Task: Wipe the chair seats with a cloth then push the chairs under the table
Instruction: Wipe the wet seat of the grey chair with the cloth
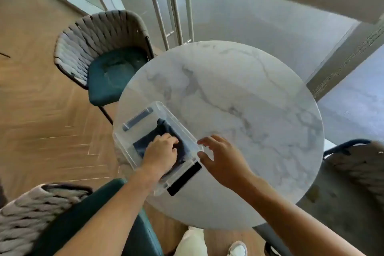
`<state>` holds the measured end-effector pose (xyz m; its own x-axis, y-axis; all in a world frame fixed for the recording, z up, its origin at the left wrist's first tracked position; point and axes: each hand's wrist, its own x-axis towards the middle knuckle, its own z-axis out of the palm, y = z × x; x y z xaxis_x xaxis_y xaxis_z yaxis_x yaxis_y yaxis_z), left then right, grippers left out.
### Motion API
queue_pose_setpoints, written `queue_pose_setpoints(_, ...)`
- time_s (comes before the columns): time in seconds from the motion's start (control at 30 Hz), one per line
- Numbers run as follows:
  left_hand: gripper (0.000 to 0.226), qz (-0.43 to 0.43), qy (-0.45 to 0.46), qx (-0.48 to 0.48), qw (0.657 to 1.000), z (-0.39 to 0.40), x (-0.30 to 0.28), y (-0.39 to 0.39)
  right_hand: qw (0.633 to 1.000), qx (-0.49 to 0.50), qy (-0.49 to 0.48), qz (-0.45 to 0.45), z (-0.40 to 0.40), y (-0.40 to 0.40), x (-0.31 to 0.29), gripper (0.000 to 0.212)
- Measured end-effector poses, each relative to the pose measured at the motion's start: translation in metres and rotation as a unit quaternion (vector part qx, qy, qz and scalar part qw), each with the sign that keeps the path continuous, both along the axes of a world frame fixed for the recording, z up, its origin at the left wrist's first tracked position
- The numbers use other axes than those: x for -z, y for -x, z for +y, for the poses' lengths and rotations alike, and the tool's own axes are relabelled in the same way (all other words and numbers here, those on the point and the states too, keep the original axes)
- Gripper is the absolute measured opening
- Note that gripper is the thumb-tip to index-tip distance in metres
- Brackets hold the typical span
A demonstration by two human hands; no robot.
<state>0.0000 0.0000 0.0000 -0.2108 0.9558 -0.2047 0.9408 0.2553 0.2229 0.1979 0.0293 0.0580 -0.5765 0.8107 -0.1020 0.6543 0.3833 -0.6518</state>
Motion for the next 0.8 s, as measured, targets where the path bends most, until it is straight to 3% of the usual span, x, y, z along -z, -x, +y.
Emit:
queue_pose_setpoints(0.17, 0.049, 0.116, 0.083, 0.21, 0.967, 0.03, 0.022, 0.035, 0.999, 0.001, 0.009, -0.046, 0.017, 0.035, 0.013, 0.033)
queue_pose_setpoints(0.53, 0.025, 0.222, 0.105, 0.297, 0.923, 0.042, 0.041, 0.045, 0.998, 0.04, 0.007, -0.041, 0.028, 0.051, 0.023, 0.024)
queue_pose_setpoints(0.63, 0.026, 0.173, 0.073, 0.326, 0.926, 0.041, 0.036, 0.056, 0.998, 0.051, 0.003, -0.029, 0.025, 0.053, 0.027, 0.023)
queue_pose_setpoints(0.8, 0.026, 0.007, -0.04, 0.315, 0.948, 0.028, 0.016, 0.083, 0.998, 0.053, -0.005, -0.019, 0.023, 0.052, 0.029, 0.024)
